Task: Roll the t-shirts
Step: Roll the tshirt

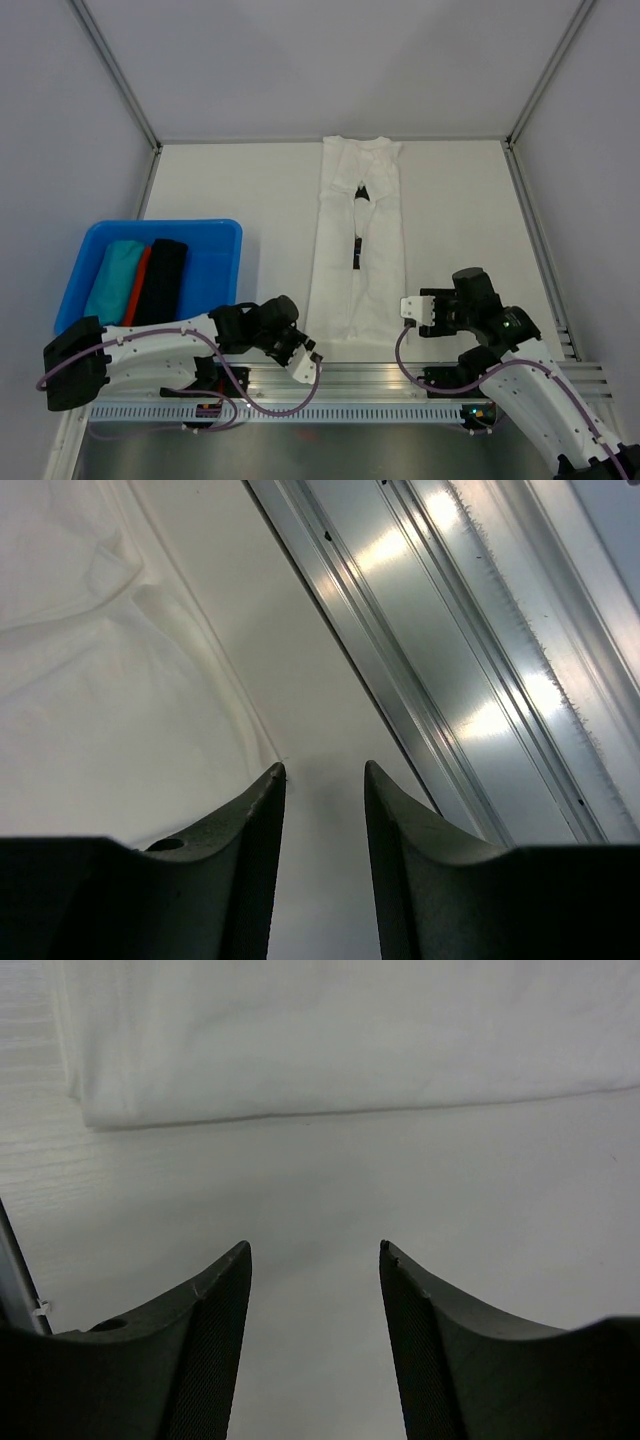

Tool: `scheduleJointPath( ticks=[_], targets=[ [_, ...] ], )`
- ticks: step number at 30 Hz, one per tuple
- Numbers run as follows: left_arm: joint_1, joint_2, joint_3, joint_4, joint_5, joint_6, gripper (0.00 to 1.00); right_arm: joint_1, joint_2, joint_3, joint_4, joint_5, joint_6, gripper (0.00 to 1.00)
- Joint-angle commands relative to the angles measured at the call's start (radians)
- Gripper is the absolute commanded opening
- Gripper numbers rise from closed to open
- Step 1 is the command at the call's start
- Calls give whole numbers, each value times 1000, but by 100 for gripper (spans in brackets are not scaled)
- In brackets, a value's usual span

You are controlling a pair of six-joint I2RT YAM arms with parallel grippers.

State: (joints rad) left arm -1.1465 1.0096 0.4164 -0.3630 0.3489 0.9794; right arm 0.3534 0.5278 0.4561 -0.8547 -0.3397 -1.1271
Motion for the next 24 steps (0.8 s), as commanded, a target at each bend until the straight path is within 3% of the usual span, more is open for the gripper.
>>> scheduleJointPath(
  ticks=[1, 3, 5, 7, 8, 10, 12, 15, 20, 22, 24],
  targets=[
    [7, 18, 25, 18, 7, 44, 42, 65, 34, 21, -29, 51, -72, 62],
    [13, 32, 27, 16, -1, 45, 42, 76, 34, 12, 17, 154, -41, 69],
    [21, 38, 39, 15, -8, 39, 42, 91, 49, 19, 123, 176, 106, 74],
    [28, 49, 62, 15, -17, 15, 41, 91, 78, 70, 217, 139, 243, 83],
    [33, 52, 97, 13, -18, -31, 41, 91, 89, 97, 251, 124, 429, 86],
    [50, 69, 152, 9, 7, -85, 41, 91, 125, 188, 331, 79, 574, 98],
    [65, 80, 174, 1, 28, -146, 41, 91, 144, 236, 355, 44, 618, 98],
    [99, 104, 170, -5, 77, -154, 41, 91, 173, 213, 422, 135, 574, 98],
    [117, 135, 145, 21, 71, -134, 42, 154, 153, 211, 355, 232, 575, 96],
    [117, 144, 160, 9, 55, -110, 43, 156, 111, 202, 309, 220, 538, 89],
    [117, 167, 168, -19, 30, -68, 43, 157, 83, 171, 257, 209, 451, 71]
  ],
)
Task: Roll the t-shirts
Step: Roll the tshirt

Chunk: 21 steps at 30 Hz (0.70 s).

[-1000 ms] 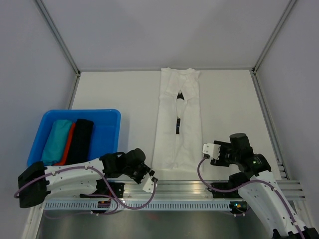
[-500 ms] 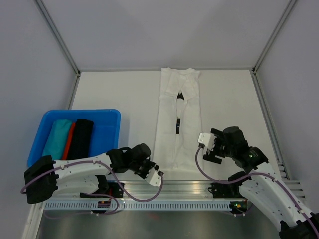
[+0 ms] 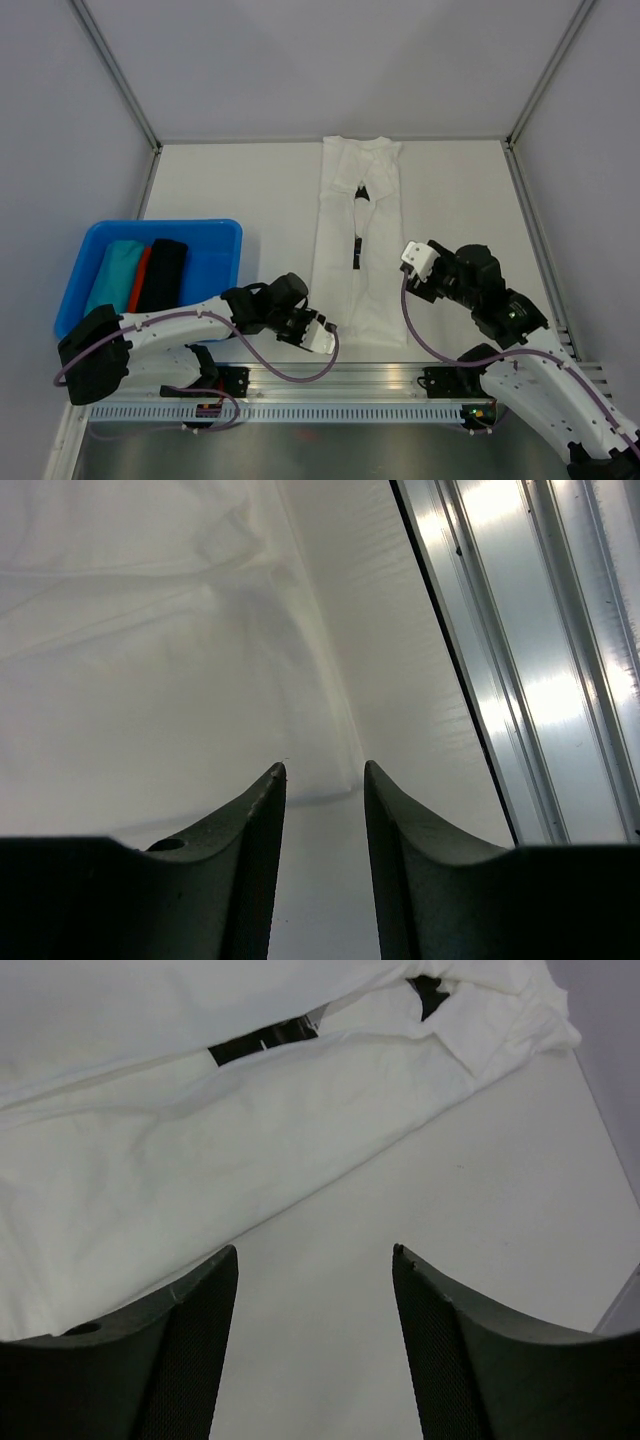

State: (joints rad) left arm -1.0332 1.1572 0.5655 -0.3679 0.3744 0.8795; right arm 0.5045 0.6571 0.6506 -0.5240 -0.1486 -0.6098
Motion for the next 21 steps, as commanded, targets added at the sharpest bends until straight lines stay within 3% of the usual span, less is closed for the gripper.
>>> scheduleJointPath(
  ticks=[1, 6, 9, 12, 15, 21],
  targets=[
    [4, 30, 28, -20, -5, 65, 43, 5, -47, -32, -96, 17, -96, 68],
    [2, 68, 42, -39, -13, 154, 44, 12, -7, -62, -129, -15, -276, 62],
    [2, 53, 30, -39, 7, 191, 45, 22, 71, -39, -122, -138, -424, 71],
    [2, 42, 5, -36, 26, 239, 45, 23, 147, -14, -165, -273, -507, 70],
    [2, 64, 42, -32, 46, 146, 45, 25, 220, 32, -388, -385, -701, 69],
    [2, 79, 70, -22, 8, 1, 45, 58, 266, -83, -444, -333, -797, 63]
  ],
)
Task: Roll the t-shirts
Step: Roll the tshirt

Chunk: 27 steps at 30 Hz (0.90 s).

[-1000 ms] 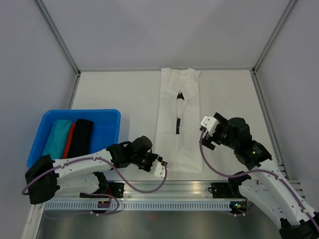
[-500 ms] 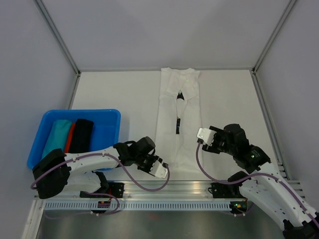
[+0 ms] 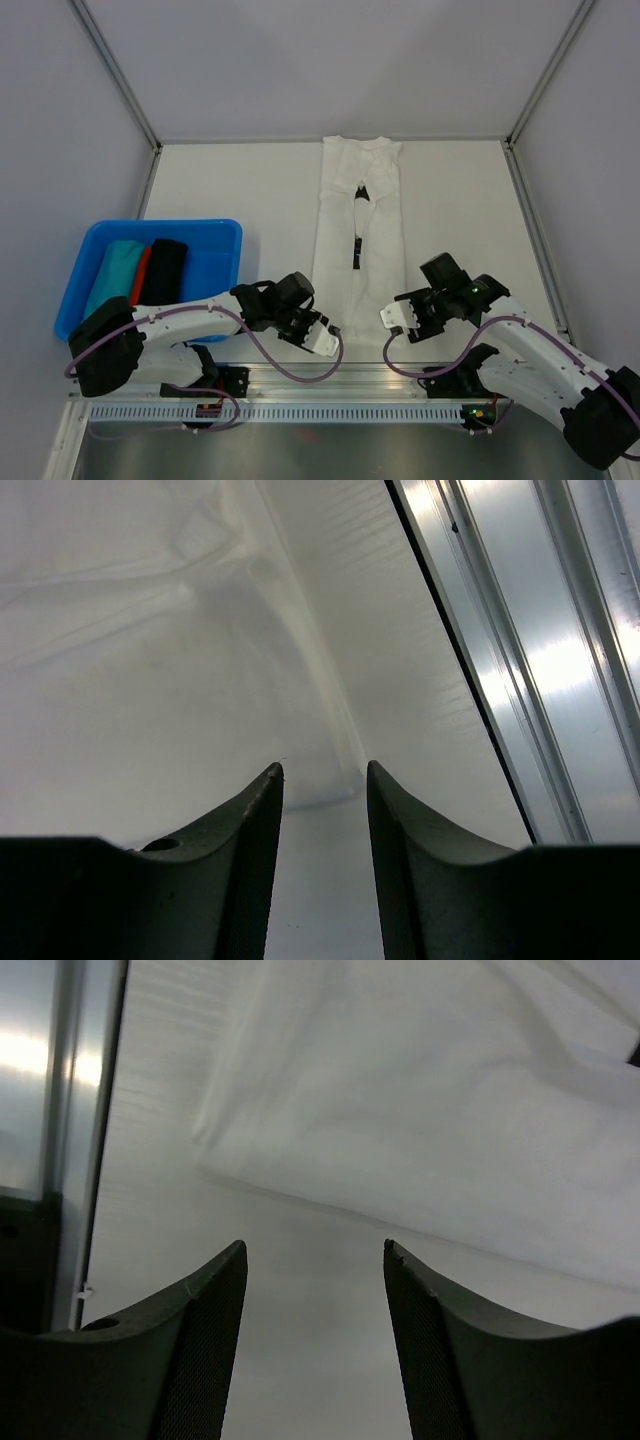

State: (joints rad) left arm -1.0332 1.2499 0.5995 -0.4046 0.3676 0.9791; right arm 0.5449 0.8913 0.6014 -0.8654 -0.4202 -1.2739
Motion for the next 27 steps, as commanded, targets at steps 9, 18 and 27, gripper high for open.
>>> scheduleJointPath(
  ticks=[9, 18, 27],
  targets=[
    [-2, -118, -64, 16, -8, -73, 48, 128, 63, -78, -17, -75, -136, 62],
    [-31, -49, -66, 15, -29, 41, 48, 217, 80, -161, 143, -45, -39, 57],
    [-34, 19, -49, 15, -18, 115, 46, 217, 140, -163, 104, -9, -79, 38]
  ],
)
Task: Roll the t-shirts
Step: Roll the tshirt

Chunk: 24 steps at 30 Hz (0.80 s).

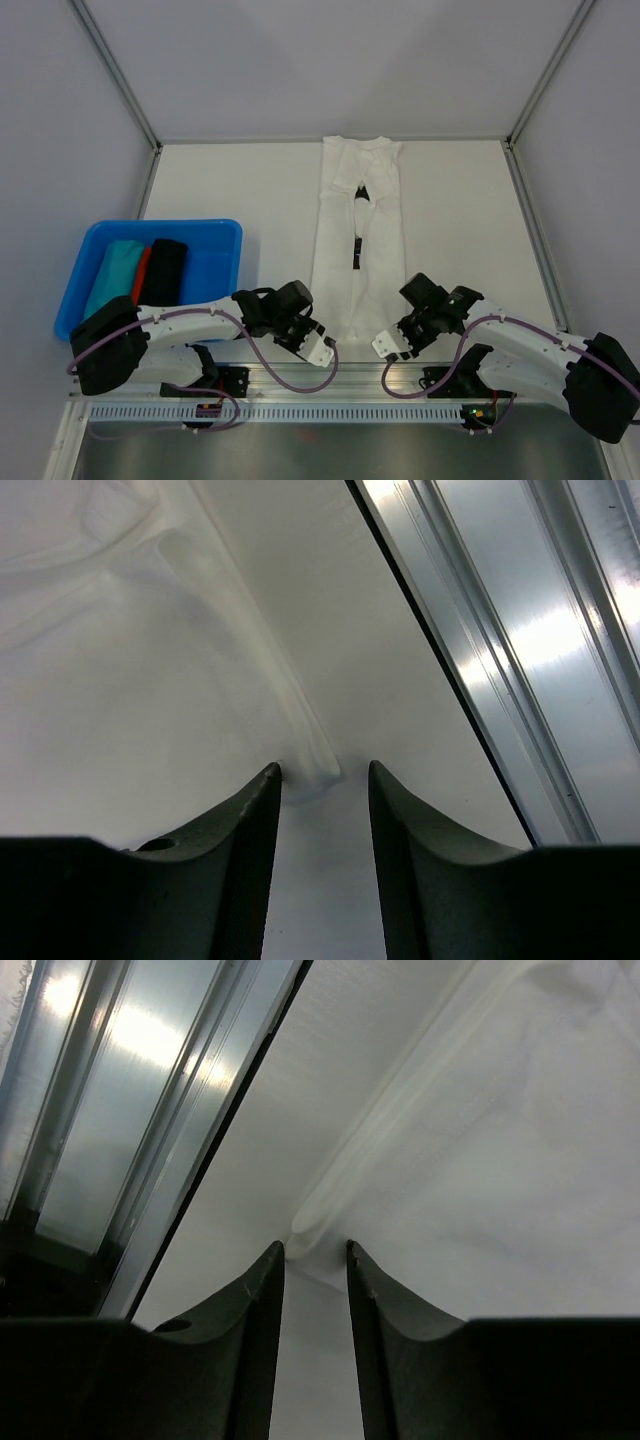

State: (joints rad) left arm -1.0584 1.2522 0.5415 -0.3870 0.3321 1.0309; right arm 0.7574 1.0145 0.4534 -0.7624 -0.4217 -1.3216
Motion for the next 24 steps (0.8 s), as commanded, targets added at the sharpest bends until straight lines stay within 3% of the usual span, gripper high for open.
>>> scheduleJointPath(
  ticks=[1, 4, 7, 8, 10, 14, 24],
  targets=[
    [-9, 16, 8, -3, 19, 66, 45, 5, 18, -18, 9, -20, -21, 37],
    [-9, 23, 6, -3, 35, 77, 39, 5, 19, -28, 37, -28, 8, 29],
    [-9, 33, 21, -4, 57, 43, 22, 5, 1, -22, 80, -29, 114, 19],
    [-9, 32, 37, -6, 61, 20, 11, 5, -4, -16, 86, -38, 131, 18],
    [-8, 32, 57, -30, 59, 2, 2, 3, 2, 8, 43, -54, 98, 12],
    [23, 41, 130, -102, 84, -61, 2, 0, 32, 37, -32, -69, 94, 1],
    [143, 64, 241, -187, 179, -134, 2, -133, 16, 134, -91, -144, 122, 0]
  ],
)
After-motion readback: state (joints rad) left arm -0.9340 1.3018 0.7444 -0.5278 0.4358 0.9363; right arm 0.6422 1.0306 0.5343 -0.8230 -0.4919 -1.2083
